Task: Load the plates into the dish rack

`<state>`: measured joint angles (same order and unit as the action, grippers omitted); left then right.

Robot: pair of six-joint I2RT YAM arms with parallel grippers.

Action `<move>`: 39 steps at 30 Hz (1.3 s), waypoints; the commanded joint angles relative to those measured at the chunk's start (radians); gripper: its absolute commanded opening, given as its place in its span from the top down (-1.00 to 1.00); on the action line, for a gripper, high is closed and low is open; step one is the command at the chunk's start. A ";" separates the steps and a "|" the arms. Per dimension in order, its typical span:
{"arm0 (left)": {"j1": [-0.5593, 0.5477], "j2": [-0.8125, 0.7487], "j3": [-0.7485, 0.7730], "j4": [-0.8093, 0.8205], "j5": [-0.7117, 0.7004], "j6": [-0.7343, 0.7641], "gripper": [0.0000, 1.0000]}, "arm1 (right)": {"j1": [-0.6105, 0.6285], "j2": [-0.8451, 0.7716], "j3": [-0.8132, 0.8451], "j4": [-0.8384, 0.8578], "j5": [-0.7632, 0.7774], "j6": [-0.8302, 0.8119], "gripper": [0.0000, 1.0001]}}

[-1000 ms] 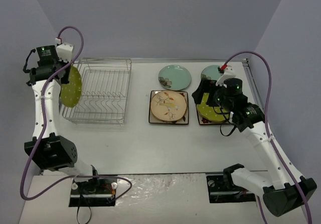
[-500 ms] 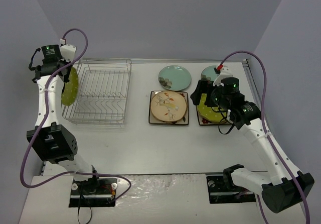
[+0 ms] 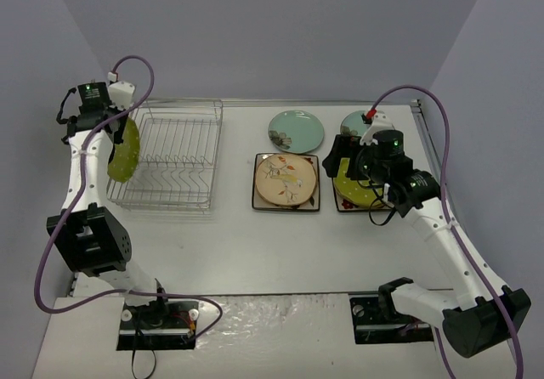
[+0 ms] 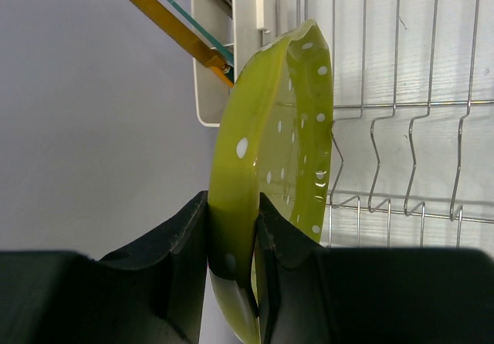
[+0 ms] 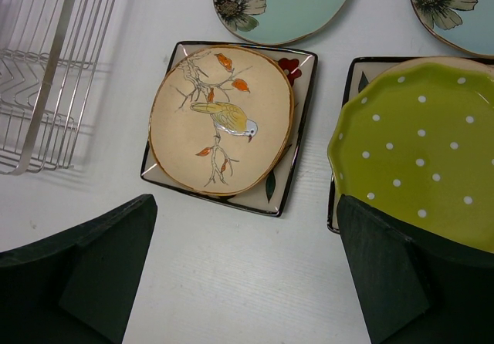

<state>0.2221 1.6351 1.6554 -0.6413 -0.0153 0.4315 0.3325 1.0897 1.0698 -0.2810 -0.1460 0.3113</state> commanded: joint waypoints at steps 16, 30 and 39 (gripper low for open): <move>0.005 -0.065 -0.119 0.249 -0.016 -0.098 0.26 | -0.031 -0.061 -0.080 0.055 0.105 0.034 -1.00; -0.014 -0.200 -0.024 0.095 -0.033 -0.447 -0.74 | -0.201 0.017 -0.136 -0.063 0.240 0.204 -0.93; -0.204 -0.349 -0.155 -0.008 0.105 -0.656 -0.94 | -0.344 0.188 -0.171 -0.099 0.272 0.352 -0.65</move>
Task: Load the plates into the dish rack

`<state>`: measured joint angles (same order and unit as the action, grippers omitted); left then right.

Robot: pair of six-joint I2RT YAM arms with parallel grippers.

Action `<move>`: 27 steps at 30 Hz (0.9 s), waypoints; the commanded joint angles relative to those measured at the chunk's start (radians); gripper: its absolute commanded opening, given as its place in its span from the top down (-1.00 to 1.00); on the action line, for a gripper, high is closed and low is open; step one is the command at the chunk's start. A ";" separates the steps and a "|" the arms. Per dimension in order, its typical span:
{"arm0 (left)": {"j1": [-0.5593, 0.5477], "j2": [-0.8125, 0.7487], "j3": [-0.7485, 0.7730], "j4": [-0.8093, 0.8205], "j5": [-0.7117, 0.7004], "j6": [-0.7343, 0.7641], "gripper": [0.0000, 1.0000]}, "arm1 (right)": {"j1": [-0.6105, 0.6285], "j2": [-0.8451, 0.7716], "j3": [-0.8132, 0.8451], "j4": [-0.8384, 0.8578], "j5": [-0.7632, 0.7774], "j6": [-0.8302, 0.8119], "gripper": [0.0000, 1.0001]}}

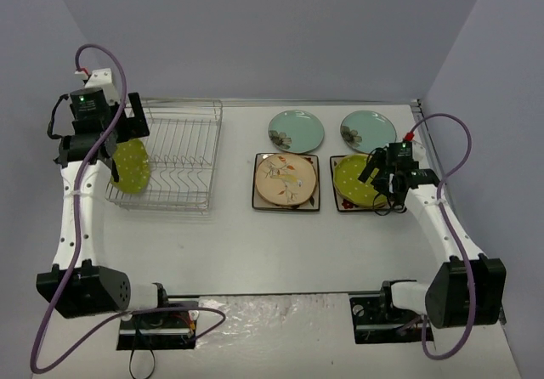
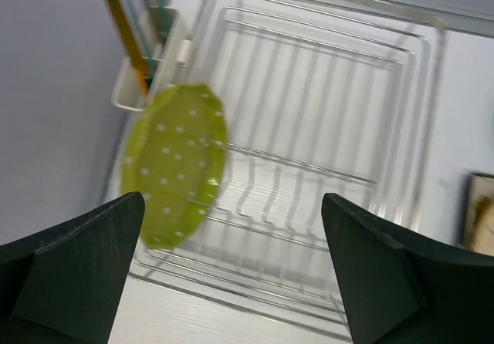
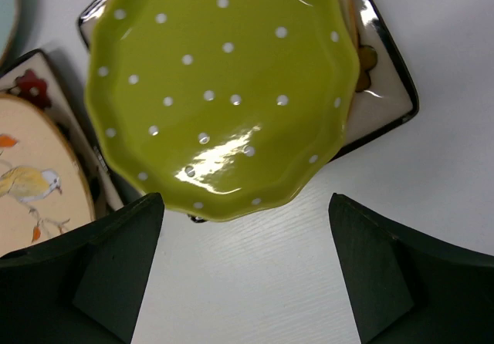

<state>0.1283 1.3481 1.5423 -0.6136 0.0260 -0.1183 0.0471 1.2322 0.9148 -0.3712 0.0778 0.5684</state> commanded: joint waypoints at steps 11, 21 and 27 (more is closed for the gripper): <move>-0.261 -0.184 -0.212 -0.025 0.138 -0.164 -0.94 | -0.105 0.151 -0.040 0.024 0.066 0.194 -0.27; -0.328 -0.167 -0.248 -0.012 0.153 -0.200 -0.94 | -0.105 0.177 -0.082 0.072 0.056 0.237 0.23; -0.351 -0.145 -0.240 -0.011 0.156 -0.202 -0.94 | -0.104 0.166 -0.086 0.072 0.052 0.240 0.77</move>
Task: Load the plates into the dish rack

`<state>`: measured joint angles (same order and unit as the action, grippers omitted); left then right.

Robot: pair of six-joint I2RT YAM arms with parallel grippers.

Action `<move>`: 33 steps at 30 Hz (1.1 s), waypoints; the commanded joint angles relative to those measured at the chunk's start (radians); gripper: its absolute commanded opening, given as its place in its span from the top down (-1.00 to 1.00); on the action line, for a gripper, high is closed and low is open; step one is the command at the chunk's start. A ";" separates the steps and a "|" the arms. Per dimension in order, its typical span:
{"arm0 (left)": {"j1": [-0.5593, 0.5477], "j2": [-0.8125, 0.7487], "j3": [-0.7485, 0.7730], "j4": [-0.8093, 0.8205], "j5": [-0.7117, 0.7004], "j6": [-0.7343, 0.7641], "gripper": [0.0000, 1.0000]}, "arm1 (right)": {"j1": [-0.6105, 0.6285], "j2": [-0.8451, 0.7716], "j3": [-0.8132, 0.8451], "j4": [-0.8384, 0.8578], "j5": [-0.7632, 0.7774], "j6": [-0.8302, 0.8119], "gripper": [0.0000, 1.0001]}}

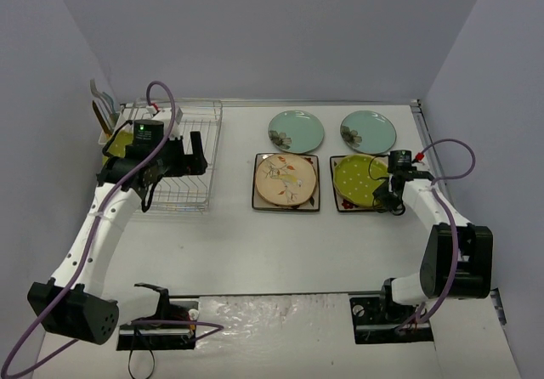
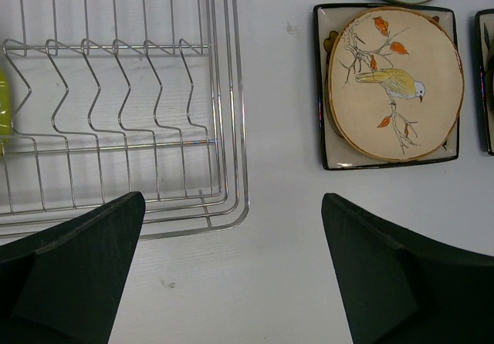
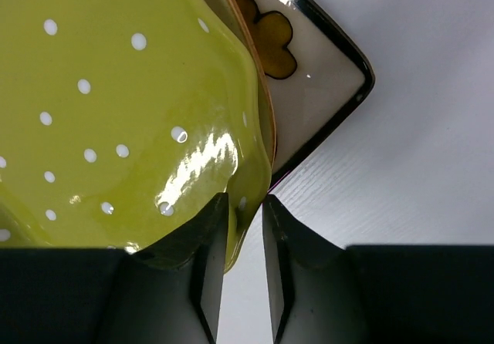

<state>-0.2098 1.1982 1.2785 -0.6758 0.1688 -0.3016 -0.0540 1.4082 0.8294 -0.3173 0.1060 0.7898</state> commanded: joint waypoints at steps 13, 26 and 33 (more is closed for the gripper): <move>-0.064 0.049 0.048 0.064 0.018 -0.052 -0.94 | -0.001 -0.145 0.030 0.020 -0.146 -0.005 1.00; -0.184 0.135 0.068 0.143 0.040 -0.146 -0.94 | -0.001 -0.181 0.001 0.060 -0.288 -0.072 1.00; -0.250 0.193 0.091 0.162 0.037 -0.165 -0.94 | 0.021 -0.188 -0.086 0.181 -0.379 -0.120 1.00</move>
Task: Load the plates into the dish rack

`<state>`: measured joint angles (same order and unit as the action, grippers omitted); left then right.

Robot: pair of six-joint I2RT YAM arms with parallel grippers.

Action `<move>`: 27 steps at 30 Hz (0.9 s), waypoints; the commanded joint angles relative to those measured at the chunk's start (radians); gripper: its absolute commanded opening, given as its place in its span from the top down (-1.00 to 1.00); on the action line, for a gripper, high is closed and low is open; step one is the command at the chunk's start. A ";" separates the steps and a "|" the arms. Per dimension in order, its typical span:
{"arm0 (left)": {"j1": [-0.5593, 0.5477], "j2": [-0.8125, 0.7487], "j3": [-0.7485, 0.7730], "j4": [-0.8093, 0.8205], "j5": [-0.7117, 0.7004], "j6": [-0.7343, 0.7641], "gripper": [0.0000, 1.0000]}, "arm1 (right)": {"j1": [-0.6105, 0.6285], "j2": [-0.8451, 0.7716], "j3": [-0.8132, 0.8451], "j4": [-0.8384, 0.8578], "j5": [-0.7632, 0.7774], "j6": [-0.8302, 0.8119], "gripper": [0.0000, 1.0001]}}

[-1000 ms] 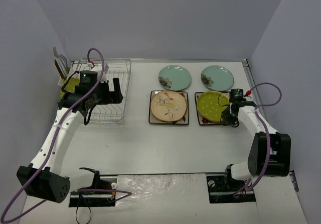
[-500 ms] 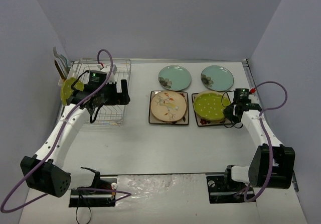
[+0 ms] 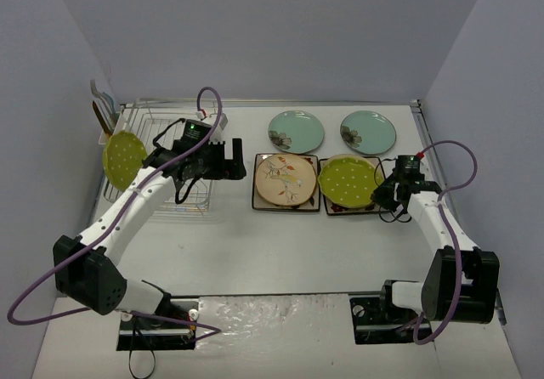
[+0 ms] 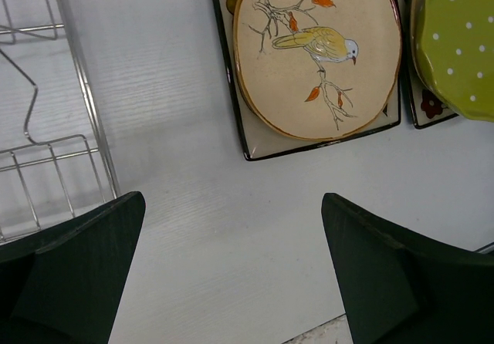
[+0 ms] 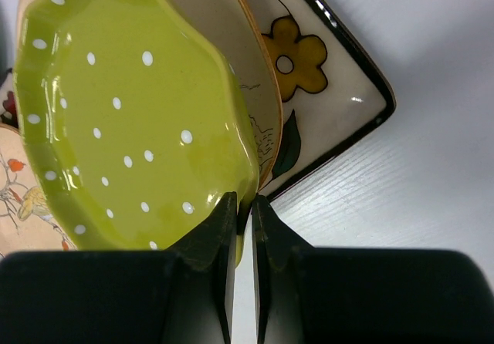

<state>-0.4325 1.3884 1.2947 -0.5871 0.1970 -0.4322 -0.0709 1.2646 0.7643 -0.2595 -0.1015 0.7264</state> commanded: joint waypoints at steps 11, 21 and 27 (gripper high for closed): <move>-0.111 0.094 0.091 0.140 0.009 -0.110 -0.94 | 0.065 0.010 -0.098 0.343 -0.306 -0.096 1.00; -0.155 0.248 0.099 0.292 0.049 -0.211 -0.94 | 0.065 0.077 -0.113 0.434 -0.304 -0.073 1.00; -0.166 0.392 0.156 0.377 0.137 -0.250 -0.94 | 0.065 0.105 -0.102 0.450 -0.302 -0.094 1.00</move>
<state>-0.5880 1.7442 1.3704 -0.3501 0.2546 -0.6250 -0.0051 1.3536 0.6380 0.0955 -0.3759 0.6361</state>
